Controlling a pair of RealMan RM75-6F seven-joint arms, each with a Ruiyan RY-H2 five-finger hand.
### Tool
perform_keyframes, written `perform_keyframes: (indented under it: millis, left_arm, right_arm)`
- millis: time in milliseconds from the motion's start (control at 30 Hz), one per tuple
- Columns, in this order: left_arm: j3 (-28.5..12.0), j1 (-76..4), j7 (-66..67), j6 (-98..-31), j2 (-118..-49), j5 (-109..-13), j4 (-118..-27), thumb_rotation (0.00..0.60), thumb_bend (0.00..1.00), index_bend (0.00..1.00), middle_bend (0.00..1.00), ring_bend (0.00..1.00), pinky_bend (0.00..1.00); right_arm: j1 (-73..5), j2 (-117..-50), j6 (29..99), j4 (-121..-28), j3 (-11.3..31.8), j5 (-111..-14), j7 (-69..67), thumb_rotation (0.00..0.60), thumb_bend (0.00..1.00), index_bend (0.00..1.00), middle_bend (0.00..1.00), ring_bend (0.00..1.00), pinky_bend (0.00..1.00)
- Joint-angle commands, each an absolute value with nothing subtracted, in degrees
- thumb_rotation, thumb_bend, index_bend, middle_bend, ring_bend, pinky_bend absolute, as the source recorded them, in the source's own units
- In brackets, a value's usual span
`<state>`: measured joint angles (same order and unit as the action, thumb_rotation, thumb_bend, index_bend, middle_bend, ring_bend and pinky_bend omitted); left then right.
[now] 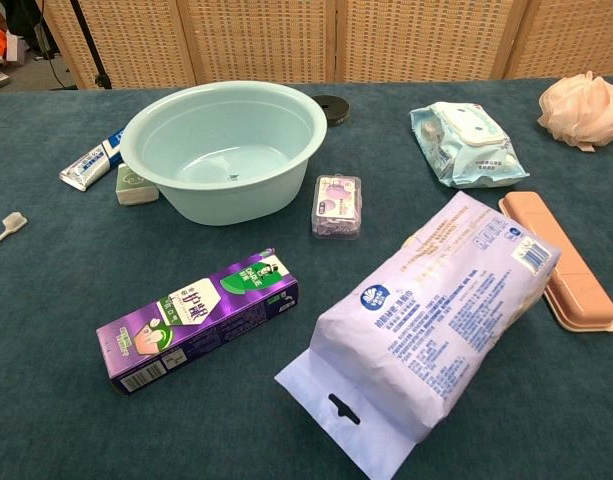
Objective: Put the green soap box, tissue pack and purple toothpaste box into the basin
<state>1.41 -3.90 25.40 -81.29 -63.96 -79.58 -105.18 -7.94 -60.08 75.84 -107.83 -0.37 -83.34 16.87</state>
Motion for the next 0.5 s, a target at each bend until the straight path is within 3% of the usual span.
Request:
perform_keyframes:
  millis: [33,500]
  left_arm:
    - [1.5,-3.9,25.4,-81.2,-64.0,-79.5,-105.1,0.600,0.33,0.00,0.00,0.00,0.00]
    - [1.4,-4.0,25.4,-81.0,-64.0,-79.2,-105.1,0.600,0.33,0.00,0.00,0.00,0.00]
  right_arm:
    - [-8.0,-60.1,75.8,-107.9,-0.4,-83.4,16.9,0.600,0.16,0.00,0.00,0.00,0.00]
    - [-8.0,-60.1,75.6,-108.1,-0.7,-83.8,17.1,0.600,0.16,0.00,0.00,0.00,0.00]
